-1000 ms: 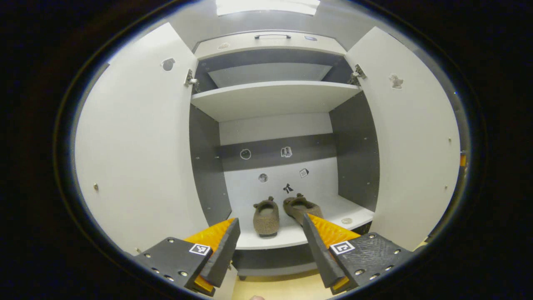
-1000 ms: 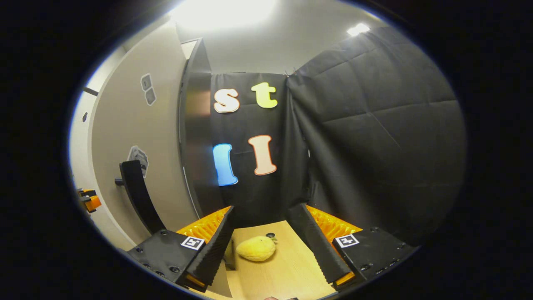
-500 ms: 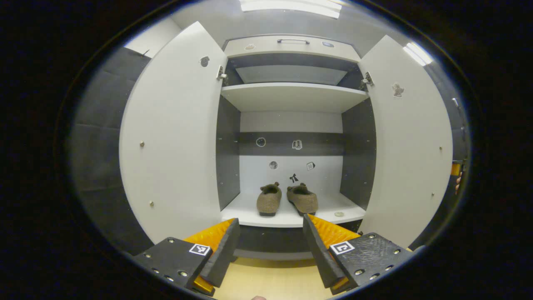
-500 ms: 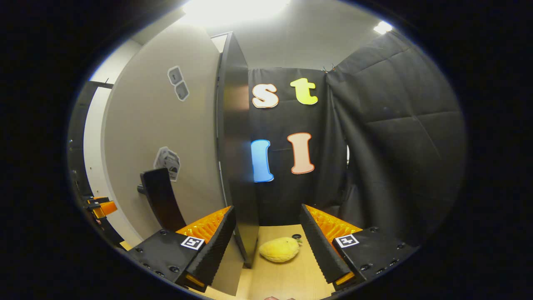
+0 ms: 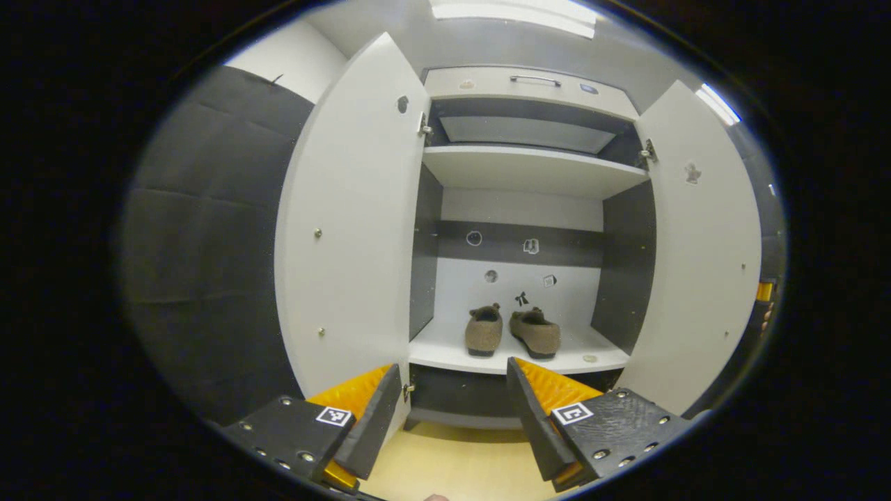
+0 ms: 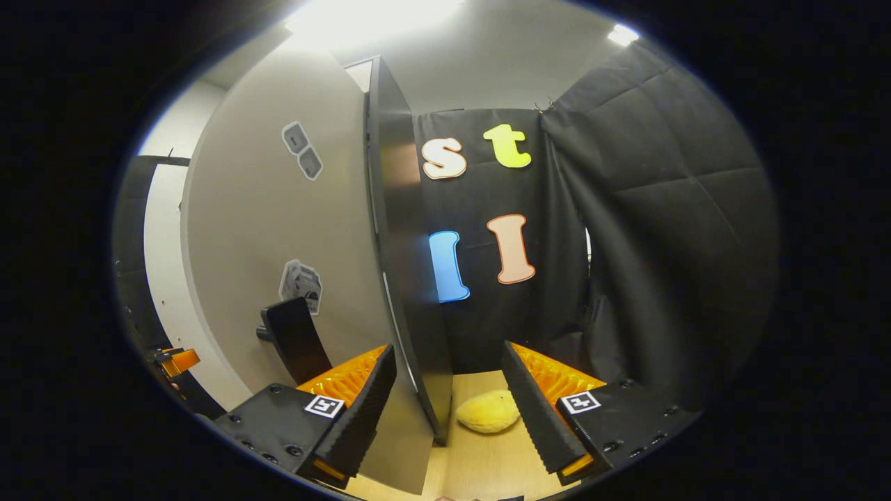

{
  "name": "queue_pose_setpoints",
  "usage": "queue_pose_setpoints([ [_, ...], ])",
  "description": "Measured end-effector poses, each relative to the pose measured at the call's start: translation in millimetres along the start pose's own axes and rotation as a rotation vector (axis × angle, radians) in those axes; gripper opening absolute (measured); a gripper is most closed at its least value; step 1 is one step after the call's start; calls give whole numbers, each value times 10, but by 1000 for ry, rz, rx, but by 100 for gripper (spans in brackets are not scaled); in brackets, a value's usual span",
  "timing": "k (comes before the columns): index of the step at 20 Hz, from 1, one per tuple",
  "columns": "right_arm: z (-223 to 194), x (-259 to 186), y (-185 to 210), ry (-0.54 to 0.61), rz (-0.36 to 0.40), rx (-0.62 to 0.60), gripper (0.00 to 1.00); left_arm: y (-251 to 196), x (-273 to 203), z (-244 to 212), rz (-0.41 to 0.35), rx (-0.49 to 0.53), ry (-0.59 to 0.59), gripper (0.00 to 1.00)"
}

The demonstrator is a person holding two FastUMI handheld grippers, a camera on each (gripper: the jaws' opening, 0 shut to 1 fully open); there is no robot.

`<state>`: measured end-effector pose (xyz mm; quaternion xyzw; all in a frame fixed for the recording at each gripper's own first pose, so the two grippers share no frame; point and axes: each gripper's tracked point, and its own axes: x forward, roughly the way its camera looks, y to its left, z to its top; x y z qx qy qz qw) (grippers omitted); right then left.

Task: Grab one shoe with the right hand and put it into the shoe cabinet, grab the other shoe with the left hand and put it into the shoe cabinet; then close the right door with the right hand and the left door with the left hand.

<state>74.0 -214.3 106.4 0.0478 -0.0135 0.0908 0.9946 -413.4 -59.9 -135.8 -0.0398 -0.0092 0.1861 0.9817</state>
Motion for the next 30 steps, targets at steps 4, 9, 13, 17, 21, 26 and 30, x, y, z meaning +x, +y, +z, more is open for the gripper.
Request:
queue_pose_setpoints([
  [4, -54, -73, 103, 5, -75, 39, 97, 223, -78, 78, -40, -10, -25, 95],
  [9, -134, -100, 580, 0, -59, 57, 97, 451, -158, 27, -81, -43, -49, 88],
  [13, -161, -28, 945, -29, -43, 27, 97, 530, -250, -182, -110, -32, -37, 88],
  [17, -289, 102, 1386, -19, 33, 55, 97, 636, -344, -288, -137, -69, -27, 88],
  [21, -434, 189, 1680, 19, 61, 69, 98, 903, -403, -463, -107, -133, 4, 88],
  [26, -517, 184, 1694, 30, 33, 76, 98, 1484, -553, -382, -15, -63, -23, 88],
  [30, -522, 134, 1655, 5, 5, 24, 98, 2063, -512, -198, 101, -59, -56, 94],
])
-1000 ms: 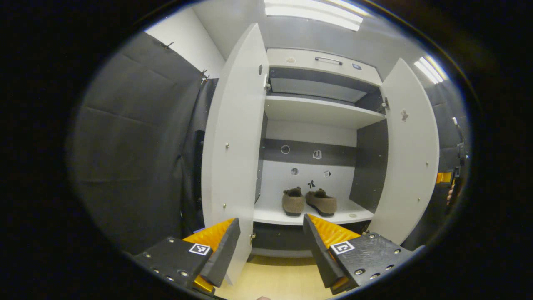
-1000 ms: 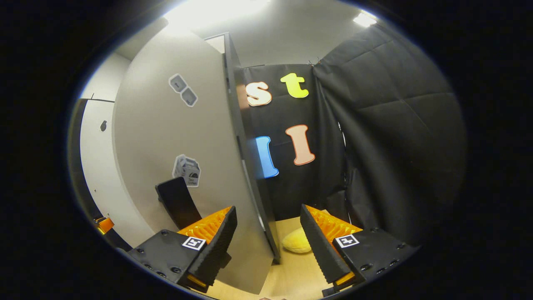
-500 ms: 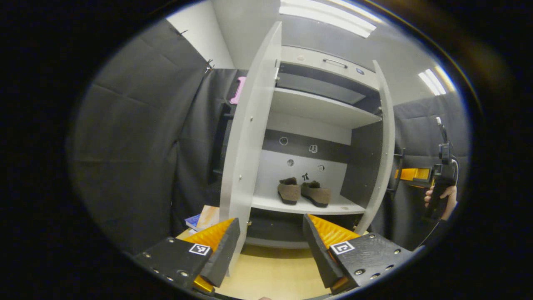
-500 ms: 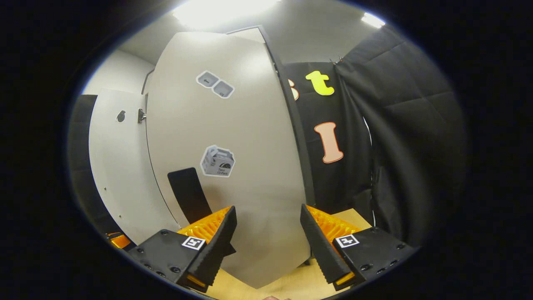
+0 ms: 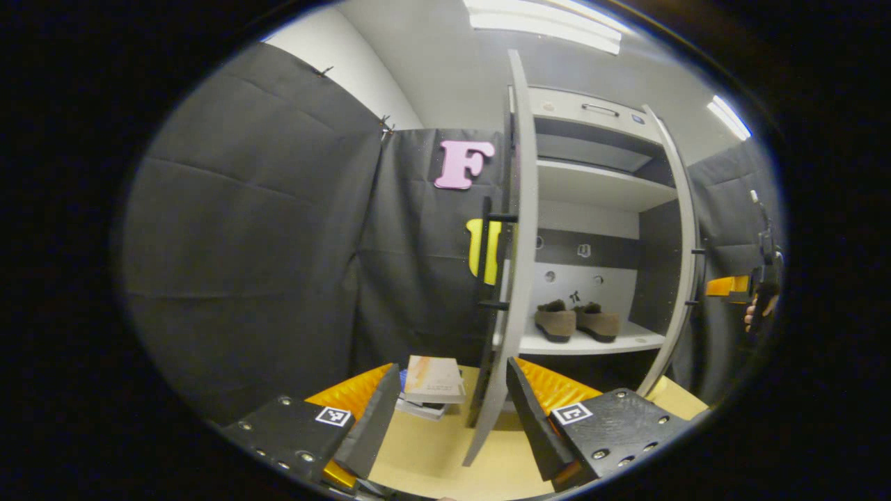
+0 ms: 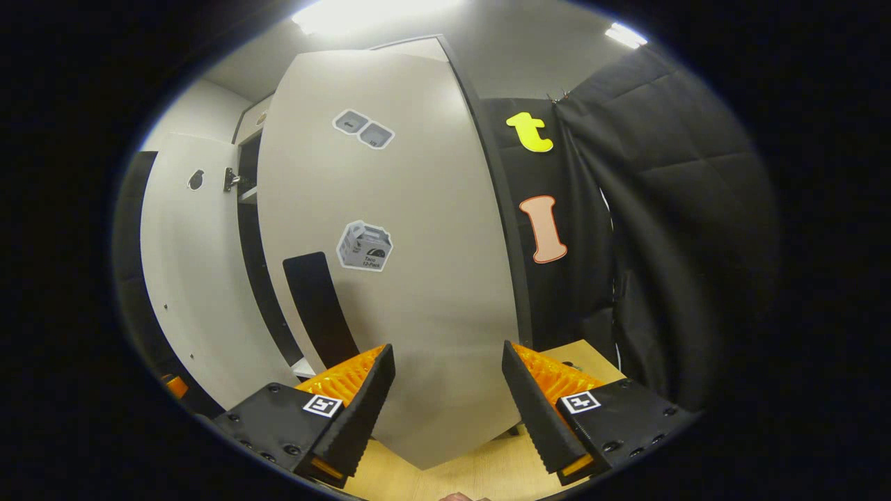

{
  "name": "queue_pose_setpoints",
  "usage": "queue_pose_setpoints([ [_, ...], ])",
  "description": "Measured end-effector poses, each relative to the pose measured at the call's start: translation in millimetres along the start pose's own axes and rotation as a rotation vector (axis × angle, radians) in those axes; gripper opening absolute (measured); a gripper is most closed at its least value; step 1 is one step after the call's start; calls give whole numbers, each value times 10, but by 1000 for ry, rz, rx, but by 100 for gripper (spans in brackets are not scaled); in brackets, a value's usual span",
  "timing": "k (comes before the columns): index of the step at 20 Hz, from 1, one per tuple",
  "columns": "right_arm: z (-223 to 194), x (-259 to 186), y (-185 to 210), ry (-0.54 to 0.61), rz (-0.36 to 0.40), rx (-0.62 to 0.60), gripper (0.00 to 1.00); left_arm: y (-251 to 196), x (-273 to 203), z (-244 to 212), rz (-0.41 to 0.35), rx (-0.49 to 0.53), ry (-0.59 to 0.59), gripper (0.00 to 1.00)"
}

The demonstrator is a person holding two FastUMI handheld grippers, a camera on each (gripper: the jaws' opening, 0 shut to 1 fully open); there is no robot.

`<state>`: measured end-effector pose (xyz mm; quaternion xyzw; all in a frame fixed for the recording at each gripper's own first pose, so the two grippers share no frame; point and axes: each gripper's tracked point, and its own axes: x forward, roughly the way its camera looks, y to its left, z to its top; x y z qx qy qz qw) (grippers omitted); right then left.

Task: Grab one shoe with the right hand and put it into the shoe cabinet, grab the other shoe with the left hand and put it into the shoe cabinet; then close the right door with the right hand and the left door with the left hand.

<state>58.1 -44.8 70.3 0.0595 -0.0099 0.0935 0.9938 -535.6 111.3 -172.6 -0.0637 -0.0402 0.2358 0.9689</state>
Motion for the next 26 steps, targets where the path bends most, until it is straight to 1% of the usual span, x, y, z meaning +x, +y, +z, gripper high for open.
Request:
queue_pose_setpoints([
  [2, 20, -27, -20, -20, -19, -38, 98, 127, 92, 80, 18, -42, -15, 95],
  [4, -19, -69, -11, -31, -22, -63, 98, 319, 181, 224, 40, -53, -44, 95],
  [7, -95, -81, -13, -12, -26, -92, 98, 539, 440, 363, 37, -70, -65, 95],
  [8, -120, -100, -12, -4, -27, -93, 98, 569, 524, 410, 26, -72, -72, 80],
  [9, -148, -123, -7, 2, -26, -91, 98, 601, 583, 459, 18, -64, -77, 95],
  [11, -172, -149, -2, 9, -31, -94, 98, 632, 736, 534, -5, -31, -78, 95],
  [13, -189, -172, -22, 11, -41, -102, 98, 582, 882, 601, -50, 14, -81, 95],
  [14, -206, -183, -26, 13, -47, -105, 98, 504, 954, 625, -90, 34, -75, 88],
  [18, -226, -220, -26, 6, -63, -103, 98, 278, 1210, 787, -195, 94, -101, 88],
  [19, -227, -236, -33, 3, -69, -105, 98, 239, 1298, 824, -217, 95, -105, 95],
  [23, -289, -291, -114, 5, -99, -109, 98, 103, 1505, 888, -298, 70, -88, 95],
  [25, -366, -341, -175, 19, -119, -95, 98, -39, 1504, 844, -352, 79, -72, 95],
  [26, -406, -358, -198, 28, -127, -85, 98, -52, 1505, 861, -358, 90, -73, 96],
])
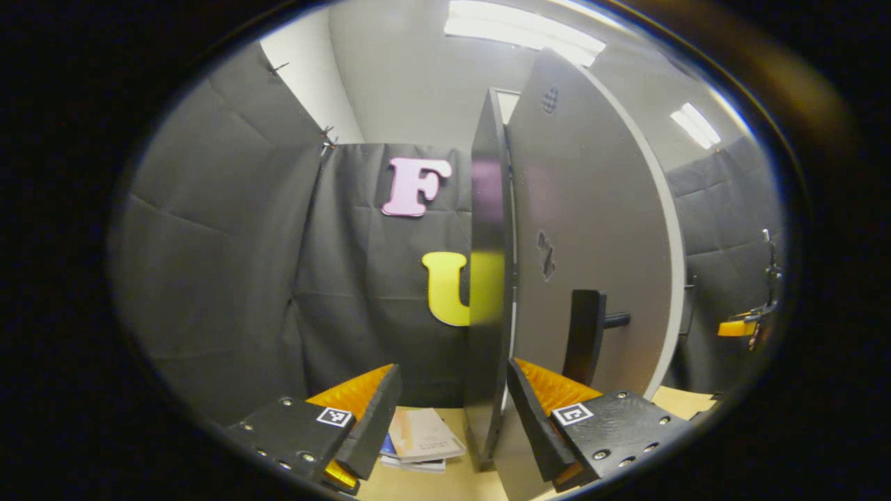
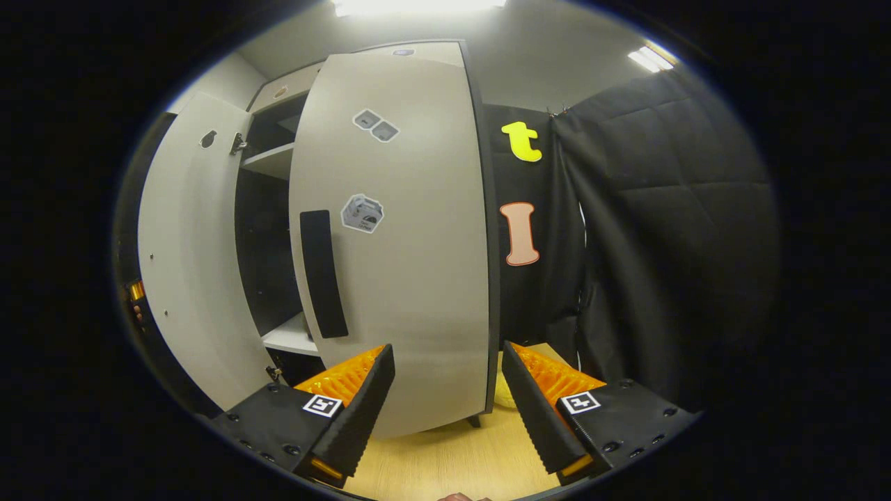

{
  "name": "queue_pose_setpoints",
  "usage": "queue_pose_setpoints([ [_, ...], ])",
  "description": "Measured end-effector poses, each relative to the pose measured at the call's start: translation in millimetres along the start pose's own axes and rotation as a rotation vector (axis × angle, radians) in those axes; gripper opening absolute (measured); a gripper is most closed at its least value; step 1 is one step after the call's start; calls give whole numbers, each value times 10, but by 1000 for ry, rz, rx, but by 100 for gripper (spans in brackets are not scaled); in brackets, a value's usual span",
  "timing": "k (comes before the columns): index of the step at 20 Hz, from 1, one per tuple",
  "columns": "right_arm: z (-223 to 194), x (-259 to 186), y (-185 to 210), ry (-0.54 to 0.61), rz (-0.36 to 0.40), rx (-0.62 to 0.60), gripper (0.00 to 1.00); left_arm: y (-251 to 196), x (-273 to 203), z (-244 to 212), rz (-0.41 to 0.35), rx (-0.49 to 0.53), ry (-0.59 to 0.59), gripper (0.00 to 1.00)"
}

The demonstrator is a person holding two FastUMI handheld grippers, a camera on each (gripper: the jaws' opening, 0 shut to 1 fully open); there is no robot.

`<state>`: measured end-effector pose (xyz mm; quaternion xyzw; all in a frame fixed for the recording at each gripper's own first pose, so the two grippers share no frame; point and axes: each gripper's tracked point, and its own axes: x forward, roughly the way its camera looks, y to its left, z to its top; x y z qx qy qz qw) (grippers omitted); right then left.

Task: Grab one shoe with the right hand and put it into the shoe cabinet, grab the other shoe with the left hand and put it into the shoe cabinet; then close the right door with the right hand and the left door with the left hand.

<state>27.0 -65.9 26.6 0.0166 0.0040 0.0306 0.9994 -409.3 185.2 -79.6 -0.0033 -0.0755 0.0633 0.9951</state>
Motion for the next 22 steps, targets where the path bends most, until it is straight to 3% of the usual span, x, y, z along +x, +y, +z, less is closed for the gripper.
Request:
queue_pose_setpoints([
  [2, -50, -18, -56, 10, -17, 17, 98, -4, 36, -27, -5, -8, 19, 94],
  [3, -59, -21, -85, 11, -24, 25, 98, -35, 12, -51, -14, -22, 30, 87],
  [8, -59, -22, -204, 6, -54, 60, 98, -526, 99, 28, -89, 36, 52, 87],
  [10, -11, 9, -228, -3, -65, 73, 98, -722, 109, -13, -87, 11, 58, 87],
  [11, -3, 33, -241, 0, -67, 78, 98, -785, 114, -45, -78, -15, 63, 80],
  [14, -25, 16, -240, 9, -62, 84, 98, -1026, 176, -126, -57, -85, 86, 94],
  [16, -35, -15, -261, 13, -68, 76, 98, -1241, 259, -177, -67, -113, 112, 94],
  [20, -55, -137, -394, 15, -93, 68, 98, -1886, 552, -278, -168, -137, 141, 94],
  [21, -38, -182, -442, 12, -104, 70, 98, -2041, 595, -307, -185, -142, 146, 80],
  [22, -12, -218, -493, 6, -116, 72, 98, -2133, 635, -296, -182, -143, 140, 80],
])
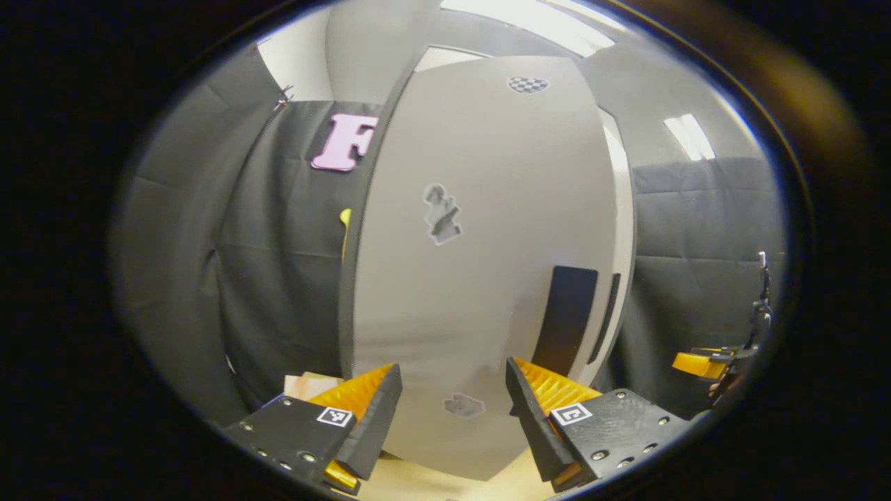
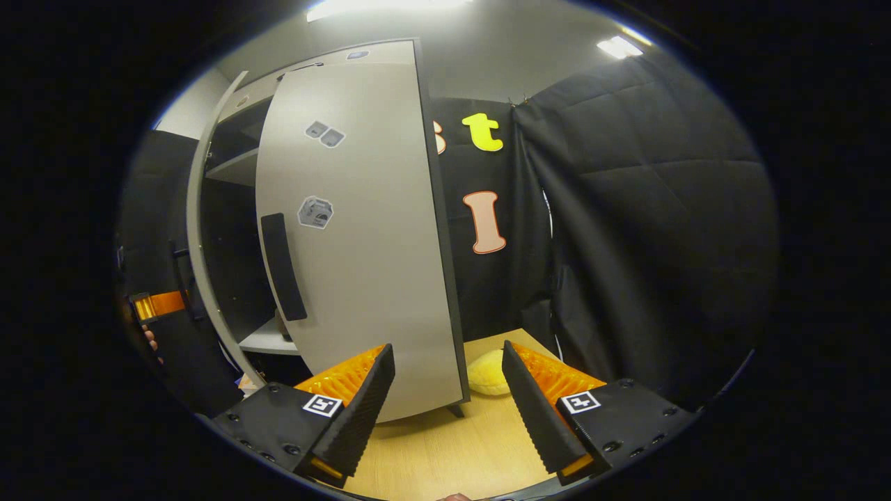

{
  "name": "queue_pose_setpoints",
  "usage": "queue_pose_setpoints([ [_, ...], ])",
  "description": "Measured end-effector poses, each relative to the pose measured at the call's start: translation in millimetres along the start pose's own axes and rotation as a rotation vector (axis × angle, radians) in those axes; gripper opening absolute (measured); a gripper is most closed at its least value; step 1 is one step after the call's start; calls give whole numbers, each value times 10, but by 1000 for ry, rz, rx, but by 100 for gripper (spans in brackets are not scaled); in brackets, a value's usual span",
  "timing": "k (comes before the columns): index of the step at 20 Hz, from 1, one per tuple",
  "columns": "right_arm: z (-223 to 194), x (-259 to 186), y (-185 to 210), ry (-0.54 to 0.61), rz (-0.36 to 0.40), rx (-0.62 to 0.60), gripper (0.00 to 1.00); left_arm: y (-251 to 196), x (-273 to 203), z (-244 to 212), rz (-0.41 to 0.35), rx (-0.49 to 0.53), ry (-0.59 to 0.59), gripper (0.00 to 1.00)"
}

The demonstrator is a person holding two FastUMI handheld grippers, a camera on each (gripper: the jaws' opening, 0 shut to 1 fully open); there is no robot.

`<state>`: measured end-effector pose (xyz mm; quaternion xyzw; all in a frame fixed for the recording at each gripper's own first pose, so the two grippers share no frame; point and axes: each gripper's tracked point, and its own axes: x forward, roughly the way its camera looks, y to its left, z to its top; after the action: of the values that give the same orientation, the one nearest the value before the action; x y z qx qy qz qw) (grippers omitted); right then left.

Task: Grab one shoe with the right hand and put it into the shoe cabinet, grab the other shoe with the left hand and put it into the shoe cabinet; then close the right door with the right hand and the left door with the left hand.

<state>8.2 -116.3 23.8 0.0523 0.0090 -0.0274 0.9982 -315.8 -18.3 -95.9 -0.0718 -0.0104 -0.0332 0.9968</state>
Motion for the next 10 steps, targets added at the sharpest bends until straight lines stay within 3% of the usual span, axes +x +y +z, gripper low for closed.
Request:
queue_pose_setpoints([
  [1, 41, -38, -50, -6, -11, 3, 98, -21, 22, 15, 17, 8, -11, 94],
  [7, 206, -231, -400, -28, -101, -37, 98, 50, -87, 22, 52, -30, 20, 94],
  [10, 335, -203, -422, -43, -106, -30, 98, 154, -195, 104, 91, 11, 29, 94],
])
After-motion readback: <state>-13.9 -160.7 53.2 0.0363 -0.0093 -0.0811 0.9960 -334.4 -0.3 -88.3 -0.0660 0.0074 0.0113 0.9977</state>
